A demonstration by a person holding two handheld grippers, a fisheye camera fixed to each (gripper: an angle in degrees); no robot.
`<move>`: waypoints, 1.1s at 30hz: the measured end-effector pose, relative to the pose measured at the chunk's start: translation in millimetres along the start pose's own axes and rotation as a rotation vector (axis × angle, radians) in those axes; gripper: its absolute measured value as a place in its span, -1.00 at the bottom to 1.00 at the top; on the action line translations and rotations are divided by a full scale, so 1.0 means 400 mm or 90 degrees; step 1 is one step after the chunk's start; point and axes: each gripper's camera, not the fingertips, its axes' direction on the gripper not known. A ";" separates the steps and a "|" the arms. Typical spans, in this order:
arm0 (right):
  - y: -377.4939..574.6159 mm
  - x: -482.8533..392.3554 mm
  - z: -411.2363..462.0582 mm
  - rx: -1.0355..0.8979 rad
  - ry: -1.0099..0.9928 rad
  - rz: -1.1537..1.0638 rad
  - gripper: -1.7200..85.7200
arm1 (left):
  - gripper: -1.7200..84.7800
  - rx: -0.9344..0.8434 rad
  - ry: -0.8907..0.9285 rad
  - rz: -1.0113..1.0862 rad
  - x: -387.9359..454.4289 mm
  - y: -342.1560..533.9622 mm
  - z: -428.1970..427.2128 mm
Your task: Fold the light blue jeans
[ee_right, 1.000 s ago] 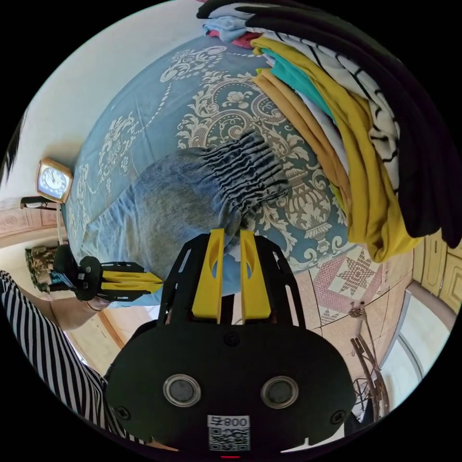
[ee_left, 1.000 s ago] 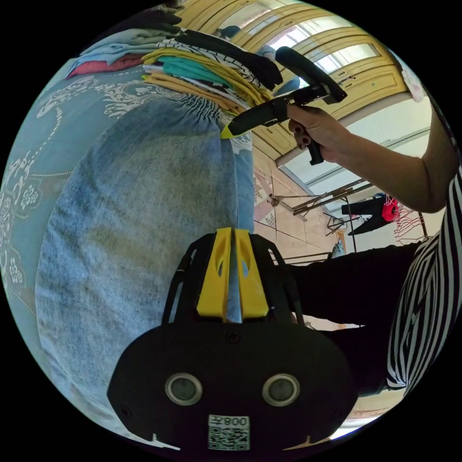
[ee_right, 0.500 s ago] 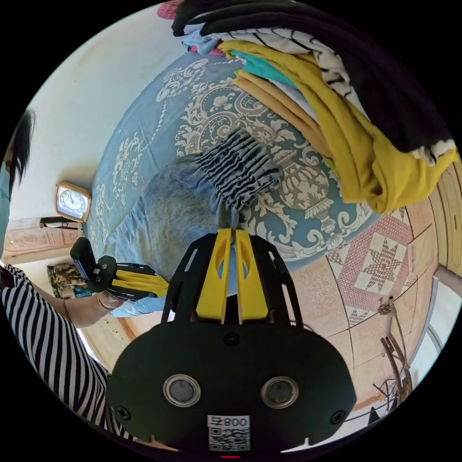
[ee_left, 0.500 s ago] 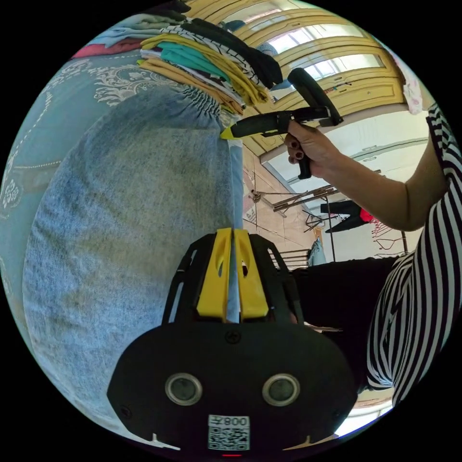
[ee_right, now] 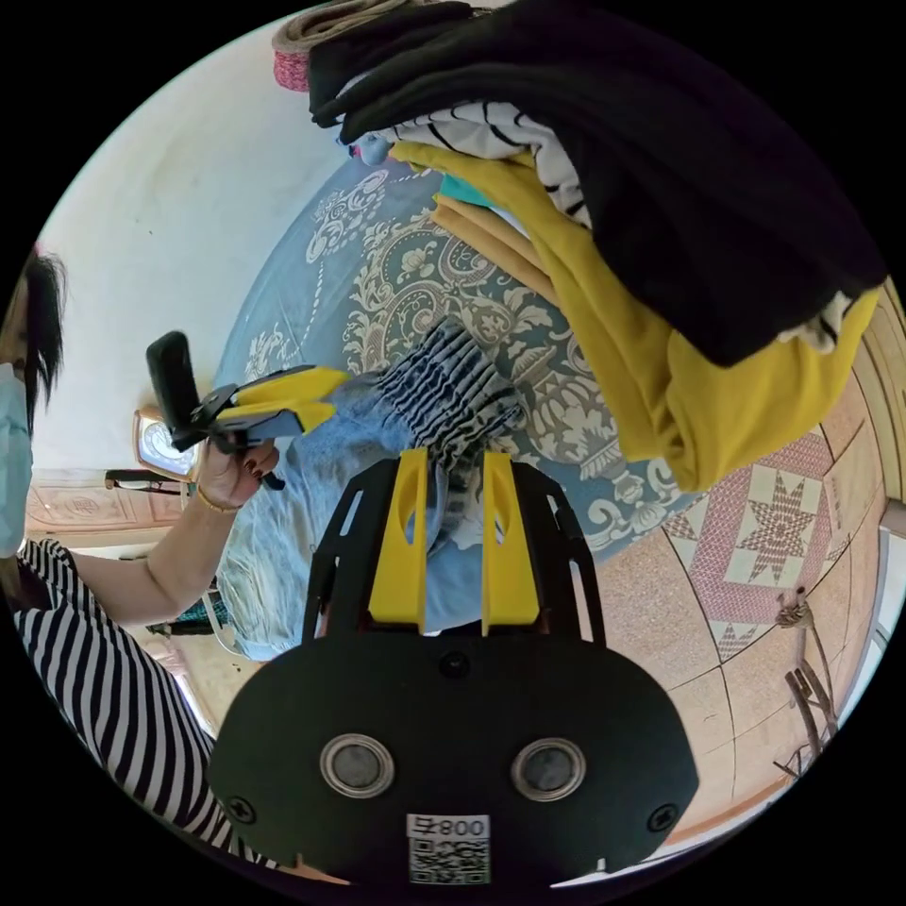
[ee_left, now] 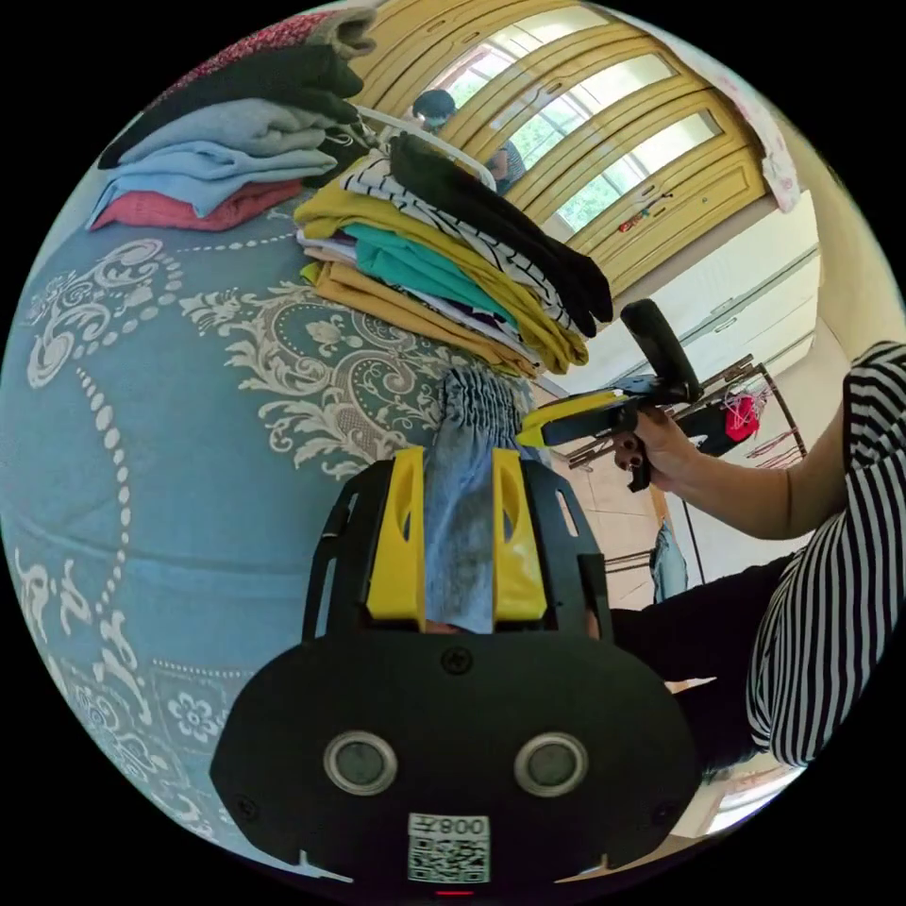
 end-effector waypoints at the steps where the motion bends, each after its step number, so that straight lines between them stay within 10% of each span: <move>1: 0.001 0.005 0.002 0.000 -0.006 0.003 -0.75 | -0.72 -0.015 0.004 0.005 -0.005 -0.013 0.009; 14: -0.015 0.150 0.049 0.009 -0.150 0.068 -0.85 | -0.88 -0.196 0.110 0.017 -0.040 -0.128 0.066; 33: -0.056 0.012 0.165 -0.077 -0.507 -0.216 -0.89 | -0.90 -0.023 0.250 0.086 0.163 0.041 -0.428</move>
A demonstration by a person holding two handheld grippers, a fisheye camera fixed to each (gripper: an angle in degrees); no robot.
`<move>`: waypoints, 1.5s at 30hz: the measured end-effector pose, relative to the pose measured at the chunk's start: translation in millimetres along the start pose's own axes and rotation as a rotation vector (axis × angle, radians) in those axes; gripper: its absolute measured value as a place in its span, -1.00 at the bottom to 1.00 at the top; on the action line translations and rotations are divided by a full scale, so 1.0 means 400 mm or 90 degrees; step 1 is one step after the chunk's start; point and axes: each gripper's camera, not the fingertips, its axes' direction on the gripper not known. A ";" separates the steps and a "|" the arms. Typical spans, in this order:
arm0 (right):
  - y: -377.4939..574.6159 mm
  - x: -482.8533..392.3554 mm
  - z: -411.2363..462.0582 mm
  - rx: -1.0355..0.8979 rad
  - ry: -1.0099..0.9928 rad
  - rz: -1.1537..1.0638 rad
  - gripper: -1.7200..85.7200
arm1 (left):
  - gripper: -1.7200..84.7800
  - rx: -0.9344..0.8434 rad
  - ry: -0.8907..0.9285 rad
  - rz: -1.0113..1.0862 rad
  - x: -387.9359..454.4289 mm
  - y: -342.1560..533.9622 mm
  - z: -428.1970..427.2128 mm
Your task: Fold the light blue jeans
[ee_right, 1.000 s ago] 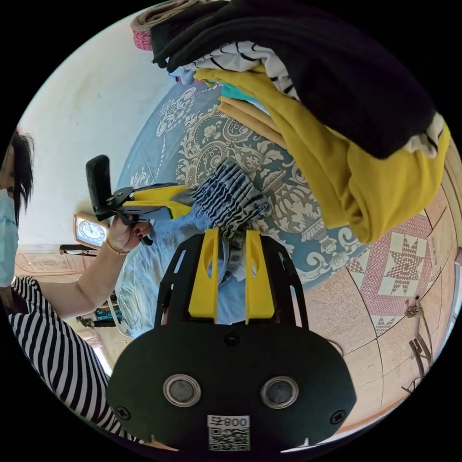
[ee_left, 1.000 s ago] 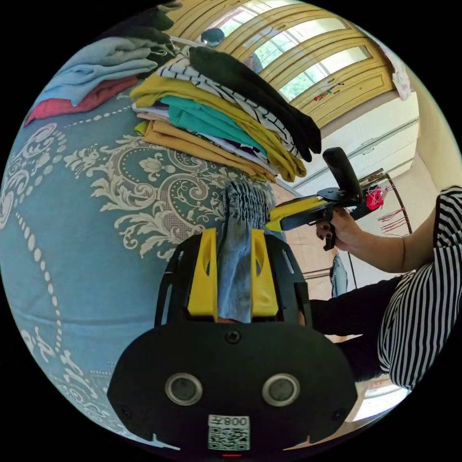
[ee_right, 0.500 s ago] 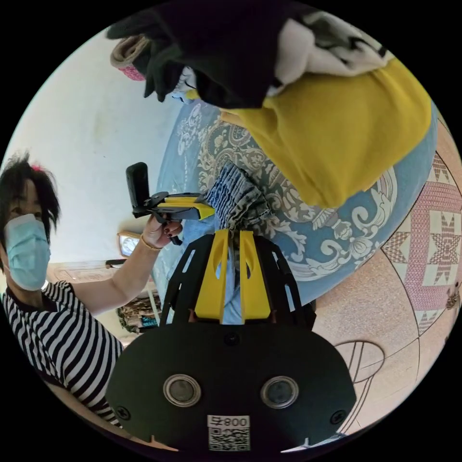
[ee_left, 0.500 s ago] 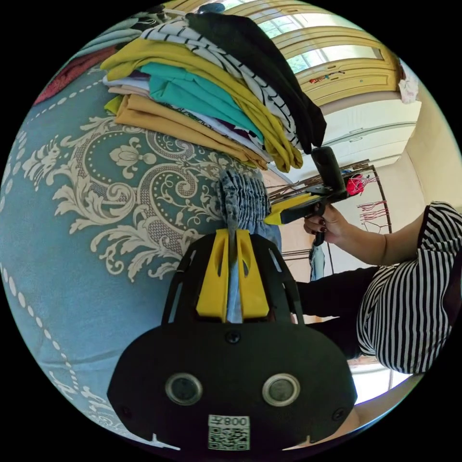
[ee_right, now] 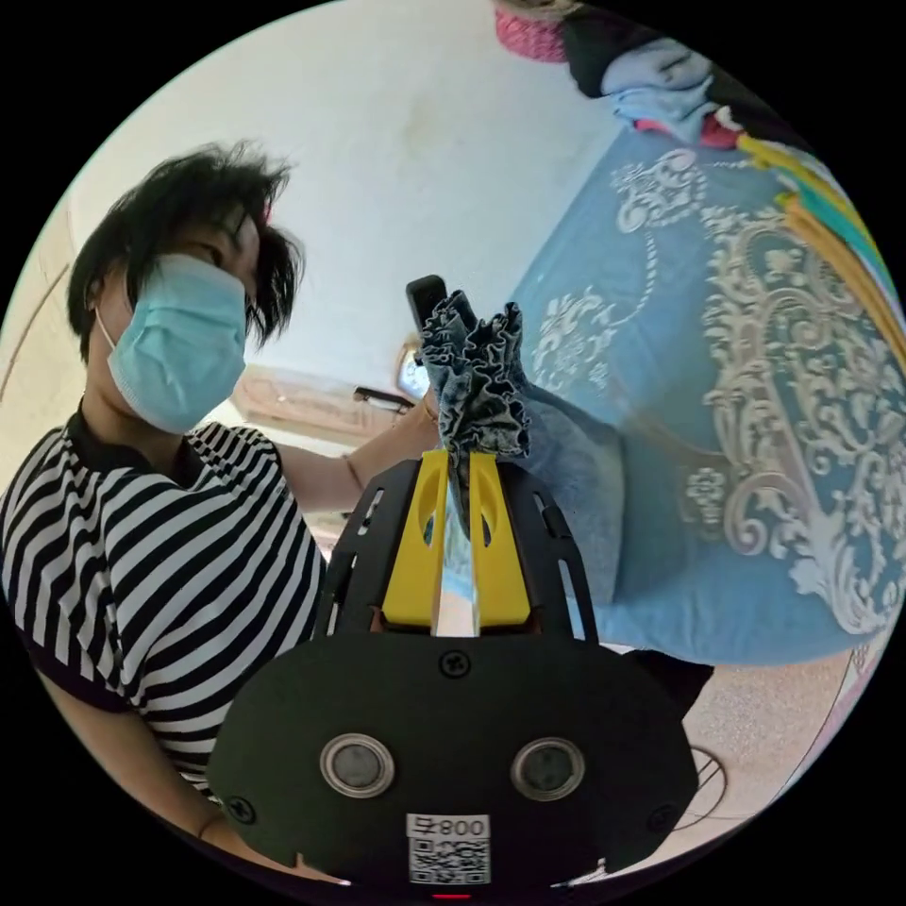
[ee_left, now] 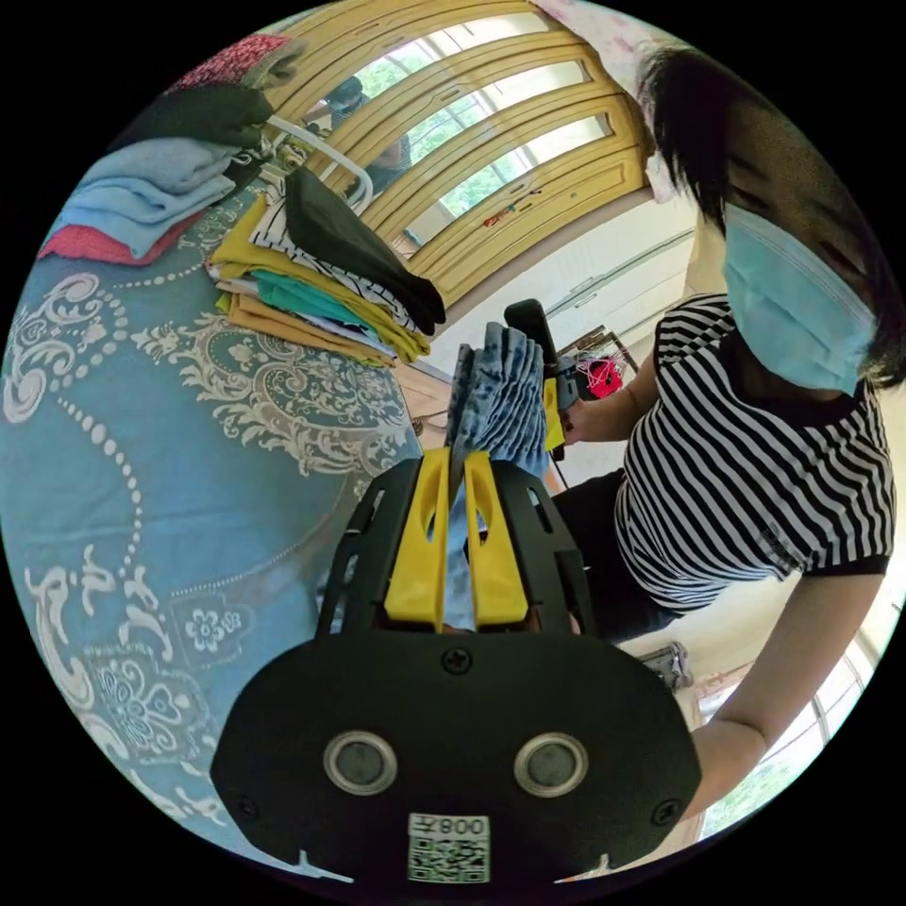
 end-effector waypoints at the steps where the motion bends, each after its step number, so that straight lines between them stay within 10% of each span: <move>1: -0.005 0.006 0.019 -0.015 -0.010 -0.005 -0.89 | -0.90 0.000 -0.002 -0.007 0.018 0.016 -0.012; 26: -0.135 0.485 0.784 -0.431 -0.109 -0.116 -0.90 | -0.81 0.140 -0.141 -0.400 0.564 0.666 -0.189; 36: -0.149 0.656 1.030 -0.553 -0.038 -0.171 -0.84 | -0.82 0.377 -0.390 -0.720 0.876 0.964 -0.173; 45: -0.213 0.755 1.142 -0.640 -0.044 -0.164 -0.80 | -0.93 0.494 -0.408 -0.690 1.097 0.950 -0.046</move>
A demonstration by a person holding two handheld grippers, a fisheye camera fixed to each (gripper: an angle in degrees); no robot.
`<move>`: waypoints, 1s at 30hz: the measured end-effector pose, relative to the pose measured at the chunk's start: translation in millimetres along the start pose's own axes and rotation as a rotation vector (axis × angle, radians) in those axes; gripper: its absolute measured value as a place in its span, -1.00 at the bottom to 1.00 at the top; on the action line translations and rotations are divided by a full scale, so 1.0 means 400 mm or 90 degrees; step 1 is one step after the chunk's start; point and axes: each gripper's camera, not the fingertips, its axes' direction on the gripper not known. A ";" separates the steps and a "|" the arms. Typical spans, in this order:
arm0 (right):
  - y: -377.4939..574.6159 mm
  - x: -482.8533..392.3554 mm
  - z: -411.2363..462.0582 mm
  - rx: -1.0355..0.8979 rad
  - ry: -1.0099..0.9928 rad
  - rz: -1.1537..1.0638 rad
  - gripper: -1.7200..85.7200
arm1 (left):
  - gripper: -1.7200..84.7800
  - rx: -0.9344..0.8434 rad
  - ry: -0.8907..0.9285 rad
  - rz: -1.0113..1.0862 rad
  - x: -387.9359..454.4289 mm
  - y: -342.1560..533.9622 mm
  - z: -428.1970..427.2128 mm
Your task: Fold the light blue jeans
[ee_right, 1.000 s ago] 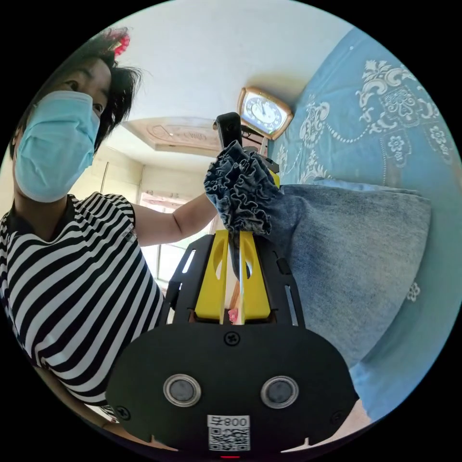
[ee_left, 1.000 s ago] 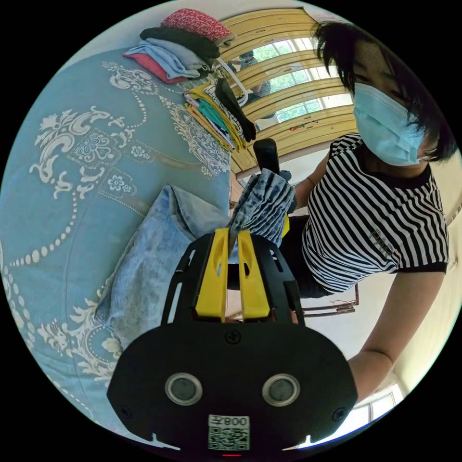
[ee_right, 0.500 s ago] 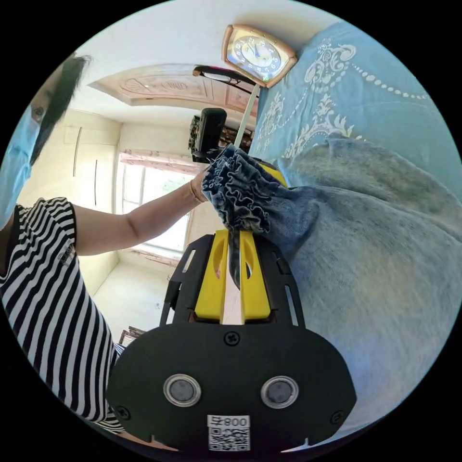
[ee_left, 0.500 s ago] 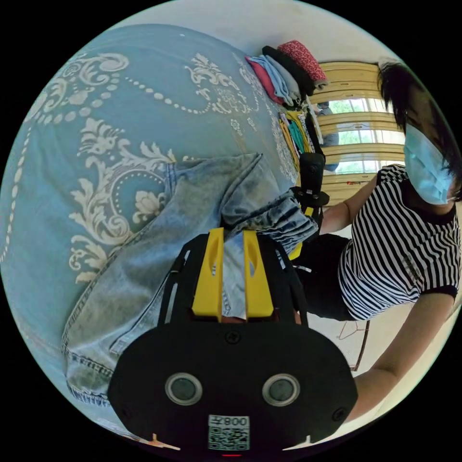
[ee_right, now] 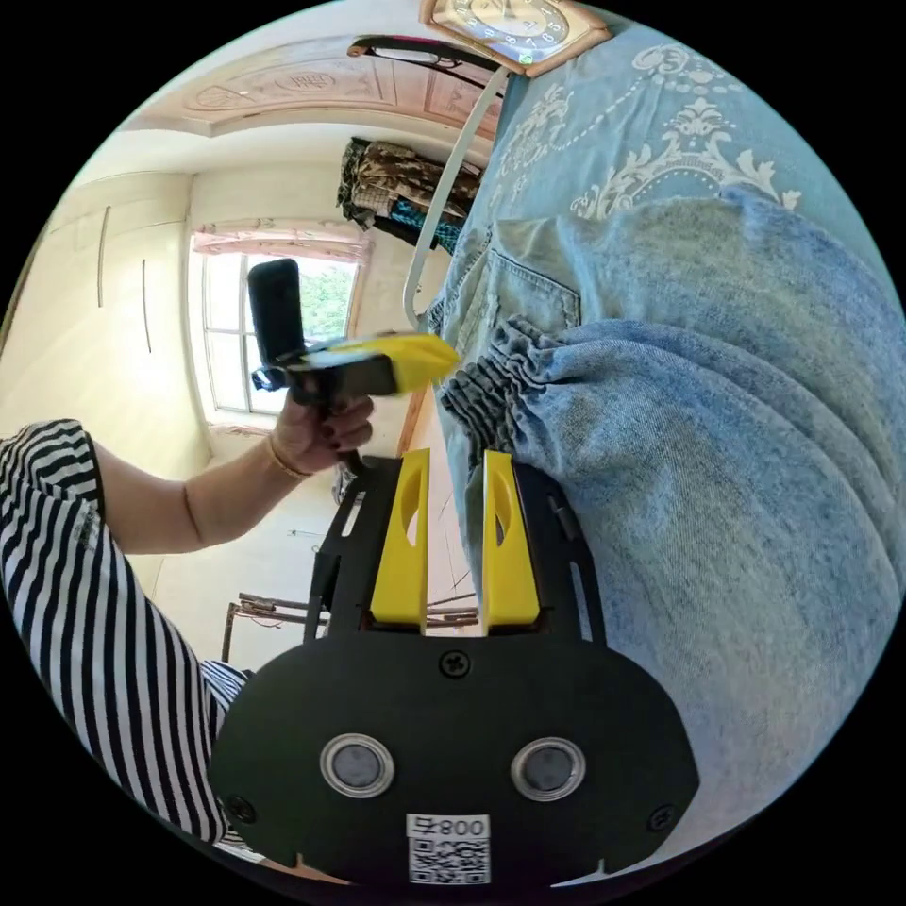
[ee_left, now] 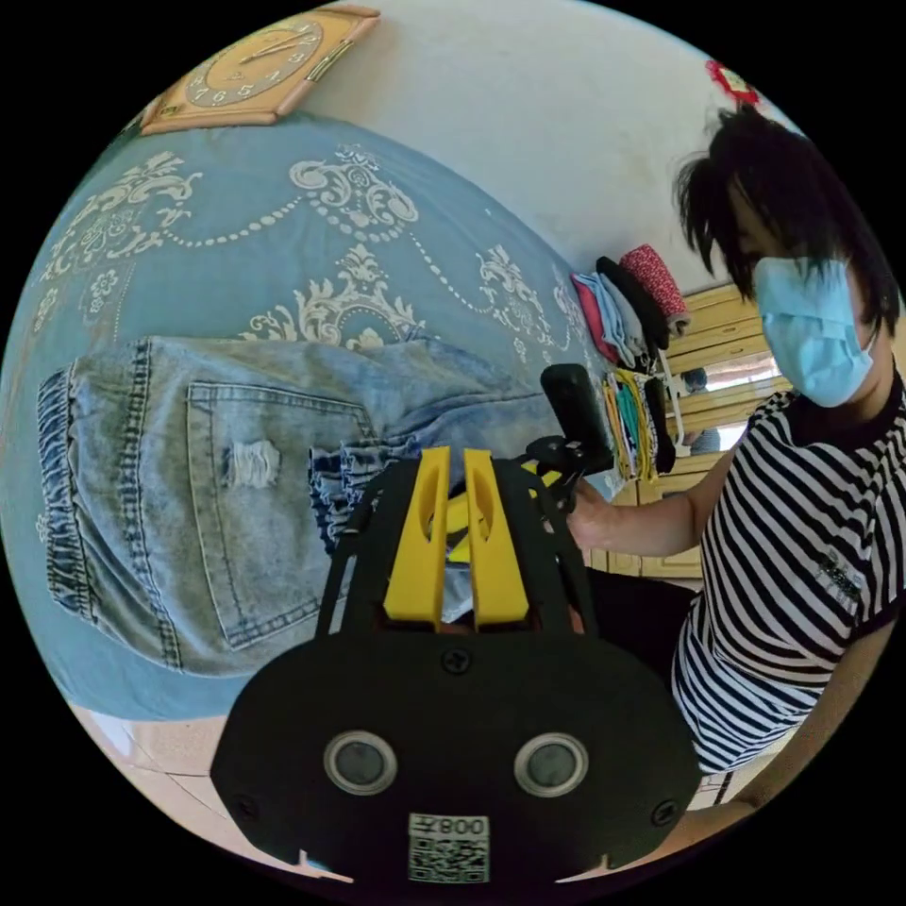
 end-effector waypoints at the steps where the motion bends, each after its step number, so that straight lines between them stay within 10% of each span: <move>1: -0.003 0.004 -0.011 0.004 -0.005 -0.001 -0.81 | -0.93 -0.016 -0.013 -0.004 -0.003 0.009 0.007; 16: -0.096 0.138 -0.204 0.042 0.166 0.008 -0.92 | -0.91 0.004 -0.053 -0.067 -0.112 0.186 -0.106; 30: 0.049 0.263 -0.546 0.114 0.286 0.232 -0.77 | -0.73 -0.099 0.319 -0.335 -0.120 0.443 0.074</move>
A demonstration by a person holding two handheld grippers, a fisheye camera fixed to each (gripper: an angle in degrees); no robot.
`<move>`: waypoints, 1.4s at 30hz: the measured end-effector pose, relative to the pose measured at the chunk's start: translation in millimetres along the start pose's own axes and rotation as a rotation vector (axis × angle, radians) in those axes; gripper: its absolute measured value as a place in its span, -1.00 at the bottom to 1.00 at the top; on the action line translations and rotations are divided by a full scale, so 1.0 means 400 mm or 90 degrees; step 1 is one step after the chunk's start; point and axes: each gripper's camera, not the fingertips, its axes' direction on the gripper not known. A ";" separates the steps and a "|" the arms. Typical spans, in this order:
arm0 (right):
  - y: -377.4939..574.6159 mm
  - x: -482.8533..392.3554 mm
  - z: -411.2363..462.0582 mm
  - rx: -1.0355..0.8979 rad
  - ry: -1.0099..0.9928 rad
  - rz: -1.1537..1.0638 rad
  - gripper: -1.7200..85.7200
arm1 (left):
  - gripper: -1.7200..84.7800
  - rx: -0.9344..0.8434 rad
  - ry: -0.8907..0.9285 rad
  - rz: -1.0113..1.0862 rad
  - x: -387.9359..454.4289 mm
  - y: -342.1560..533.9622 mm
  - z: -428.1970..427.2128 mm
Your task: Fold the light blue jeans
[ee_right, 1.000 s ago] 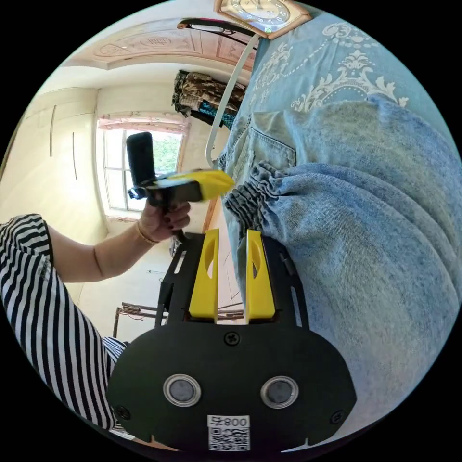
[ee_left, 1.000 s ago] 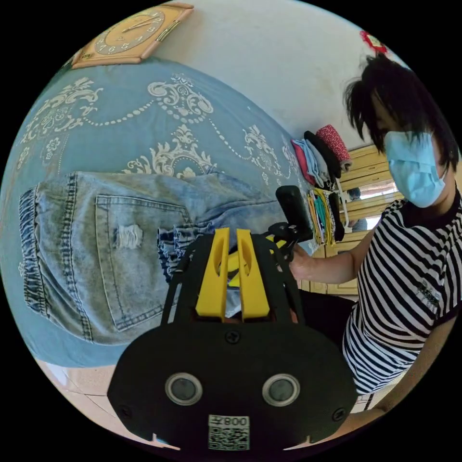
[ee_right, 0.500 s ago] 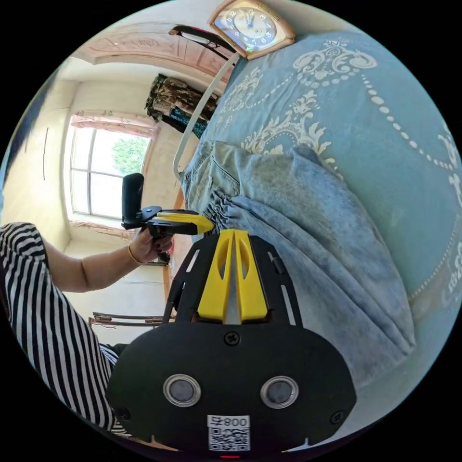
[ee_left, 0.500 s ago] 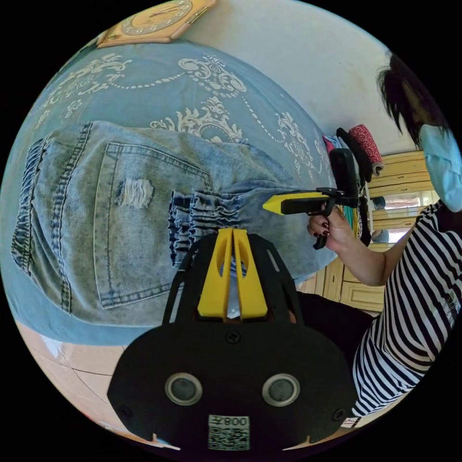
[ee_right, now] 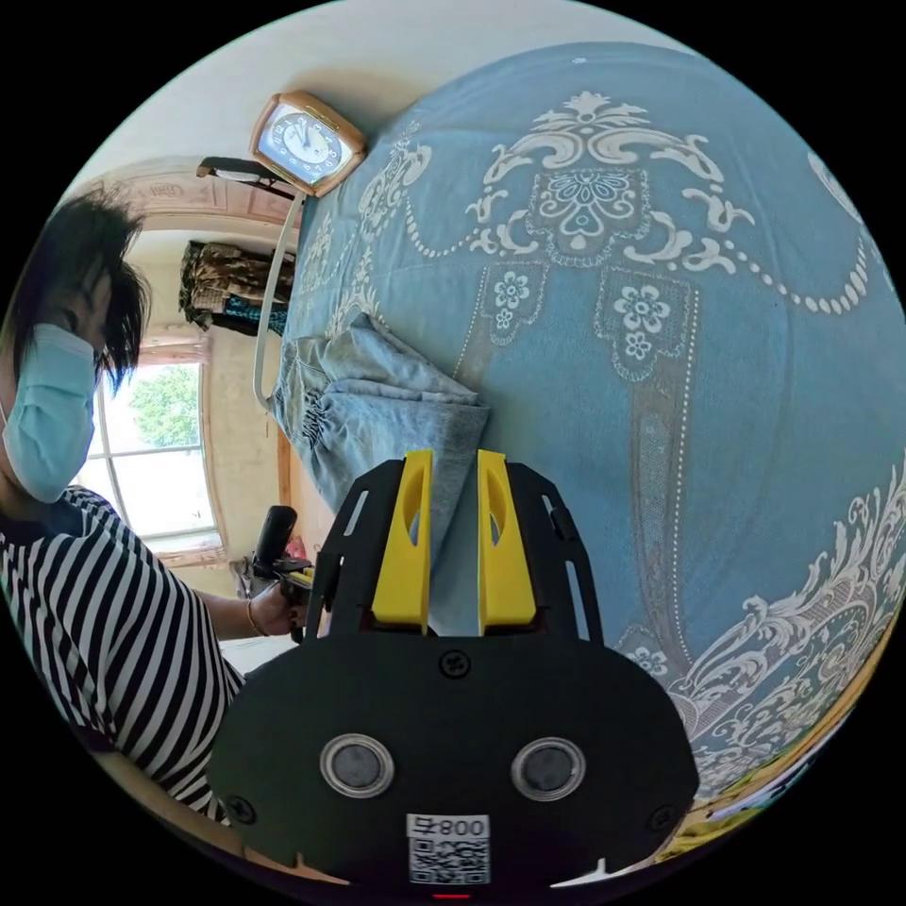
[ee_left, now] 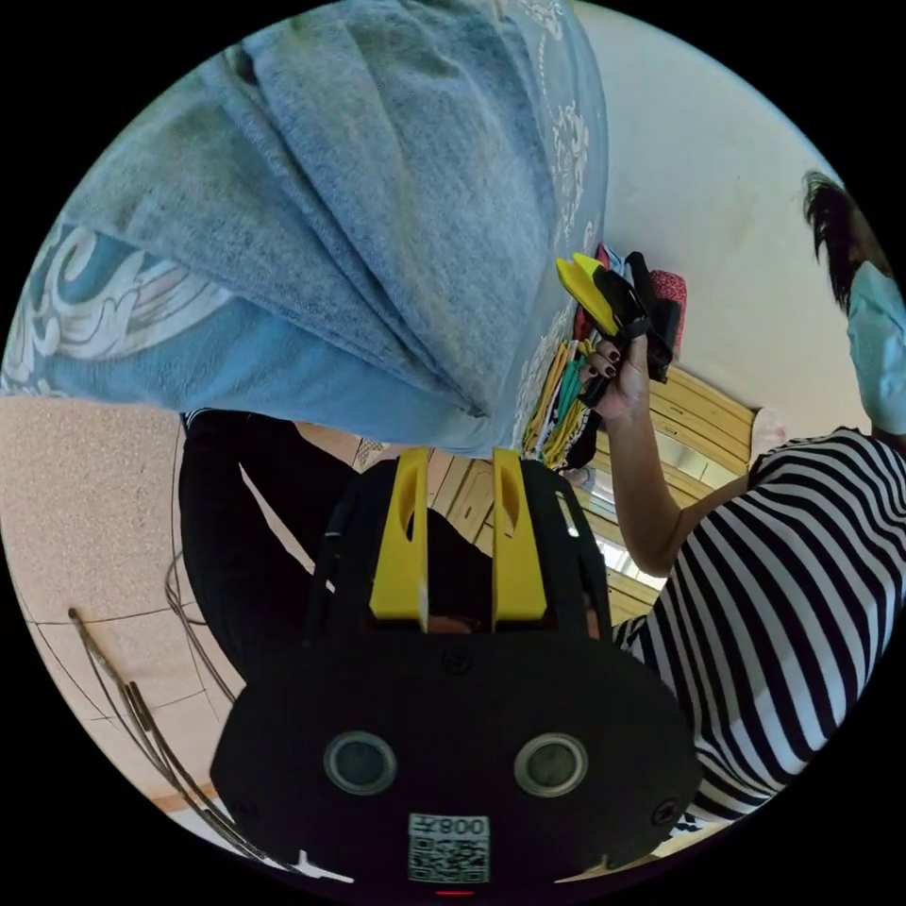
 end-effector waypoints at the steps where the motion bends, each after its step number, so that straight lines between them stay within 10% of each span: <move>1: -0.005 0.003 0.003 -0.004 -0.004 -0.002 -0.77 | -0.73 0.009 0.010 -0.006 -0.008 -0.001 -0.003; 21: -0.229 -0.066 0.029 -0.259 0.135 -0.431 -0.81 | -0.82 0.086 0.148 -0.075 -0.202 -0.004 -0.074; 42: -0.325 0.080 -0.080 -0.366 -0.021 -0.451 -0.92 | -0.91 0.128 0.103 -0.005 -0.236 0.045 -0.085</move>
